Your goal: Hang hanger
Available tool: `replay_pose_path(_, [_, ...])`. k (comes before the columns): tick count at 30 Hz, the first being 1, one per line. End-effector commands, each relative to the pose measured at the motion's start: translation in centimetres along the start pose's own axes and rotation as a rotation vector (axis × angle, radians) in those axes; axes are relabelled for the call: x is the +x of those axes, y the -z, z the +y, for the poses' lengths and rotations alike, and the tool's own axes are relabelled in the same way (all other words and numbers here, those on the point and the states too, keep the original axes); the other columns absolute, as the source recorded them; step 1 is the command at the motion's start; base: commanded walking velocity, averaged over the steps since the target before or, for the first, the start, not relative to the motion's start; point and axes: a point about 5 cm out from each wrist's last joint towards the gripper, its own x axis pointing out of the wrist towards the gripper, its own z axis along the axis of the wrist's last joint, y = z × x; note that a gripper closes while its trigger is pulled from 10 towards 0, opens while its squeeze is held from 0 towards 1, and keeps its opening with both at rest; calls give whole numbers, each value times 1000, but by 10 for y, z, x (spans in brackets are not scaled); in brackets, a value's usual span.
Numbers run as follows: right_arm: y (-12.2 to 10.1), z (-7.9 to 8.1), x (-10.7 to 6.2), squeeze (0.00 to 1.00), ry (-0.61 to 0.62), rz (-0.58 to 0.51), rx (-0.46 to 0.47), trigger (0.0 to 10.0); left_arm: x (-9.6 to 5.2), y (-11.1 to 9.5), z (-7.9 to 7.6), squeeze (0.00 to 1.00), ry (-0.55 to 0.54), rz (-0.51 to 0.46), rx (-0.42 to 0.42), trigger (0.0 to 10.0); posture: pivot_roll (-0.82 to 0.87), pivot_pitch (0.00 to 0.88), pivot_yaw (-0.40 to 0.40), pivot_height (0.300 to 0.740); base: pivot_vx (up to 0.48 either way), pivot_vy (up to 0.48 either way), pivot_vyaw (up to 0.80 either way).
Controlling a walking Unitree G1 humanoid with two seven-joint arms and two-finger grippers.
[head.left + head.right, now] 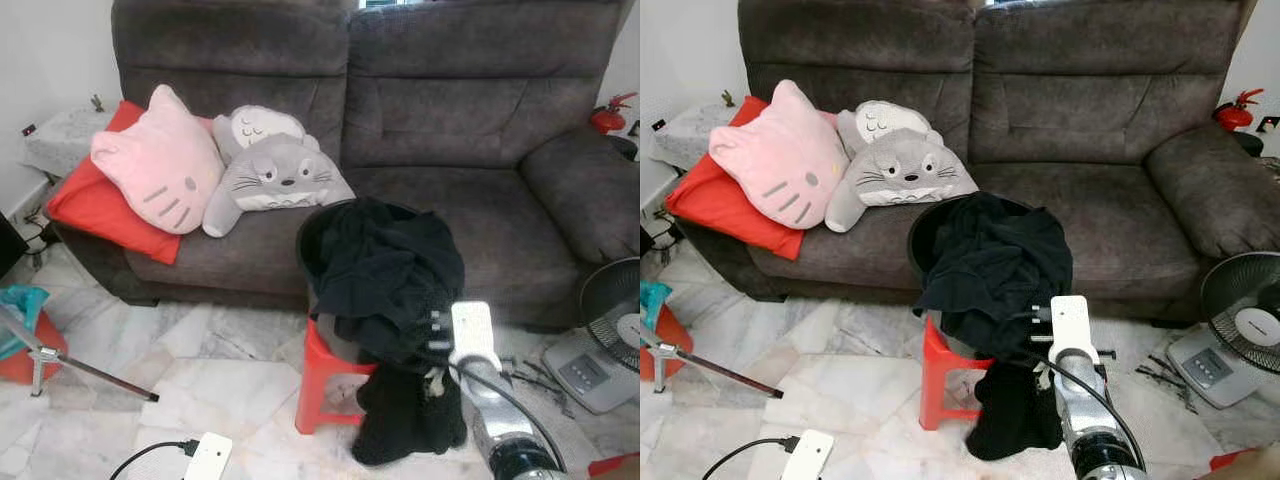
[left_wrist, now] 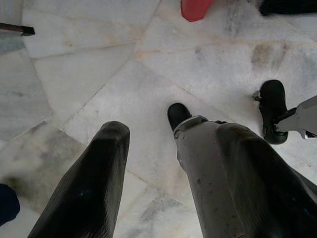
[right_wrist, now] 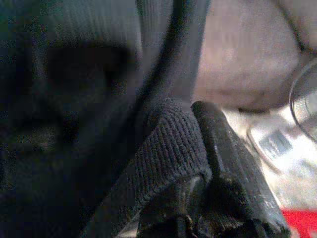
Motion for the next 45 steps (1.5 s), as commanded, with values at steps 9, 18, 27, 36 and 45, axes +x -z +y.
replay_pose_path(9, [-5, 5, -10, 0, 21, -202, 44, 10000, -1, 3, 2, 0, 1, 9, 9, 10000, 50, 0, -5, 740, 0, 0, 0])
replay_pose_path(18, [-10, 10, -9, 0, 12, -228, 18, 10000, -1, 3, 2, 0, 2, 8, 9, 10000, 53, 0, -1, 740, 0, 0, 0])
replay_pose_path(27, [-9, 14, -8, 0, 3, -219, -2, 10000, -1, 2, 3, 0, 1, 6, 5, 10000, 56, 0, -1, 740, -259, 0, 0])
replay_pose_path(36, [-7, 15, -8, 0, 2, -205, -9, 10000, -1, 2, 2, 0, 2, 5, 5, 10000, 57, 0, -2, 740, -268, 0, 0])
replay_pose_path(45, [3, 22, -7, 0, -54, -135, -46, 10000, -1, 2, 2, 0, 1, 6, 6, 10000, 55, 0, -2, 740, -148, 0, 0])
